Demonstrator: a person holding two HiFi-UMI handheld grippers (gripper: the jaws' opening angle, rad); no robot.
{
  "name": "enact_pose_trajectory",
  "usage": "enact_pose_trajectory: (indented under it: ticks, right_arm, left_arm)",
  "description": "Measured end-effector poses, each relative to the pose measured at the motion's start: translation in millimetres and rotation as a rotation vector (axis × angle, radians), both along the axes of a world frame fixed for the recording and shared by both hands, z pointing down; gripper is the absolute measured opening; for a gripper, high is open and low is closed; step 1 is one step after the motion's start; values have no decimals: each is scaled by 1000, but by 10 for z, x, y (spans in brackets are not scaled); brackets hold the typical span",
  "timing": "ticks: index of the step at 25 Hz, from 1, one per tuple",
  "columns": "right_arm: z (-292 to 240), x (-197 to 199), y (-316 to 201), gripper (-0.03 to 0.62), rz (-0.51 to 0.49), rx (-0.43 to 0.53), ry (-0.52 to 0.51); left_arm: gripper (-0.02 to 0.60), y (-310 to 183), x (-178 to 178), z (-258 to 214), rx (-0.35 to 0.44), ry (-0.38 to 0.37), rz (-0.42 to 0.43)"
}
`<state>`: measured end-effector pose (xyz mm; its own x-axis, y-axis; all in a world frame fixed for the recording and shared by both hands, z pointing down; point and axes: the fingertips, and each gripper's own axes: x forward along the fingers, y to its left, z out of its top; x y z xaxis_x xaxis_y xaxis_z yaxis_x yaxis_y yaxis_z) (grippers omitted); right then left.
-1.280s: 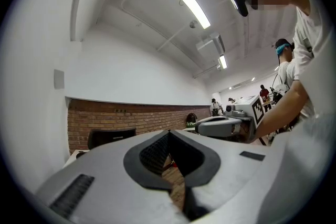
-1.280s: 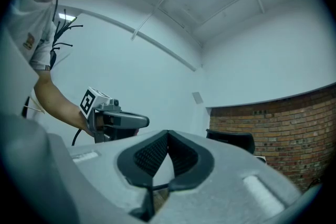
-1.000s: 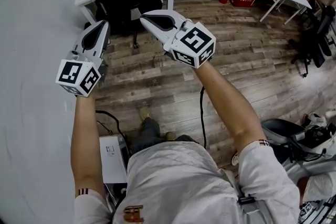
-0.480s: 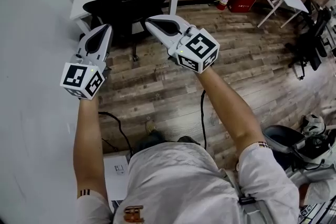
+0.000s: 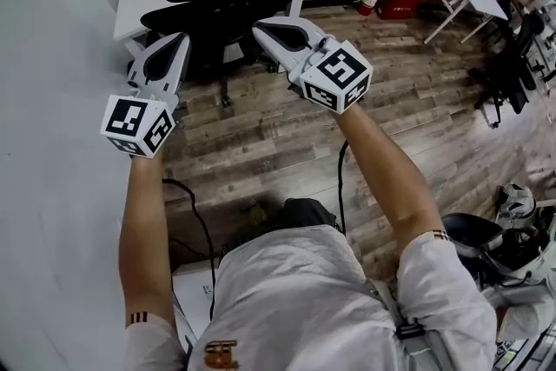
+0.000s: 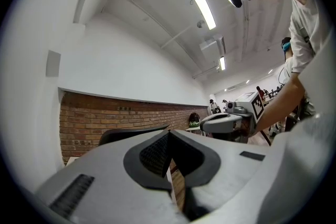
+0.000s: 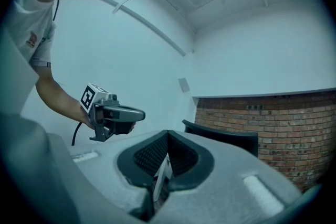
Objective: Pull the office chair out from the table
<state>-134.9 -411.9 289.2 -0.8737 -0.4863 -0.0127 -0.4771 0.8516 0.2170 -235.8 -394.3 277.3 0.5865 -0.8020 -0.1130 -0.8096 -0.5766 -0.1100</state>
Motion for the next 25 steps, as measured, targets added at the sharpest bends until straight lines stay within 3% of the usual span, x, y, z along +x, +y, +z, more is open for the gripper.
enact_pose_trajectory:
  ticks: [11, 18, 25]
  right_arm:
    - [270, 173, -667, 2, 29, 32, 130]
    - [475, 430, -1190, 3, 5, 92, 289]
    - [513, 633, -1688, 3, -34, 121, 361]
  left_arm:
    - [0, -535, -174, 210, -28, -51, -38]
    - [1, -1031, -157, 416, -76, -226, -111]
    - [2, -1409, -337, 681, -152, -459, -192]
